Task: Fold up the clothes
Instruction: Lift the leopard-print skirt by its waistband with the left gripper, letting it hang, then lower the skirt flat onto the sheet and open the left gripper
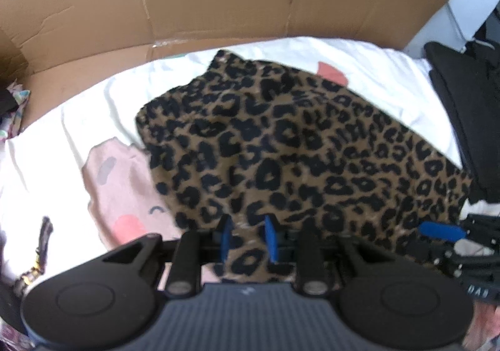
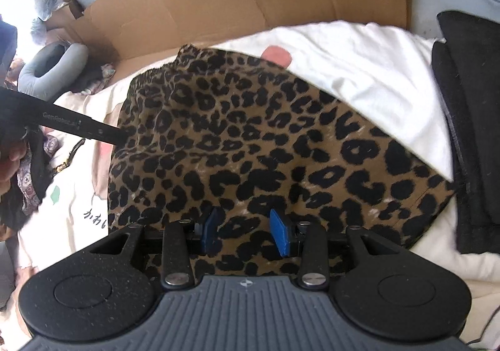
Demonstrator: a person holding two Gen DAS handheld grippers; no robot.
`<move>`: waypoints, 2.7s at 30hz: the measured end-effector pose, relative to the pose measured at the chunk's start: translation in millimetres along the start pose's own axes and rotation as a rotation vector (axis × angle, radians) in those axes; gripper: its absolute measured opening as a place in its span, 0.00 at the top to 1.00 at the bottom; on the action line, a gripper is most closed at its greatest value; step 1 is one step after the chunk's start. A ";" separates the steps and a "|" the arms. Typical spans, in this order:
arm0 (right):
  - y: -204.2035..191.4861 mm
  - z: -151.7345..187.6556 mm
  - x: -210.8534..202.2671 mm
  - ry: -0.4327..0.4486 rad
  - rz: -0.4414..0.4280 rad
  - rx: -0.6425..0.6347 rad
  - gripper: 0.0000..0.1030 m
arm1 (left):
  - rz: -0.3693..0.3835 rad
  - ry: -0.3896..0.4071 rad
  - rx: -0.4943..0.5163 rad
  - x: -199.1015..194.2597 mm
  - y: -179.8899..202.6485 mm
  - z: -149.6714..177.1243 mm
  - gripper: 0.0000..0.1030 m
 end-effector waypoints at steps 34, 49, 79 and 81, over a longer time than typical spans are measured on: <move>61.7 -7.5 -59.3 0.039 0.099 0.023 0.58 | -0.070 -0.044 -0.157 29.4 59.1 75.3 0.71; 31.1 3.0 -110.1 0.075 -0.016 0.003 0.57 | -0.087 -0.087 -0.281 -29.6 58.1 132.4 0.70; -34.5 46.3 -65.0 -0.133 -0.109 -0.210 0.57 | -0.031 -0.010 -0.343 -48.7 69.9 217.5 0.59; -31.4 47.4 -59.7 -0.146 -0.081 -0.223 0.57 | -0.025 0.007 -0.338 -47.0 69.8 213.4 0.59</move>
Point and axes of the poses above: each gripper's, at about its wrist camera, not at the fingertips, and x roughly the way its jaws point, y to its right, z to its underside, the point moved 10 cm from there along x, roughly the way its jaws point, and after that the axes turned 10 degrees about x, right-handed, at the moved point
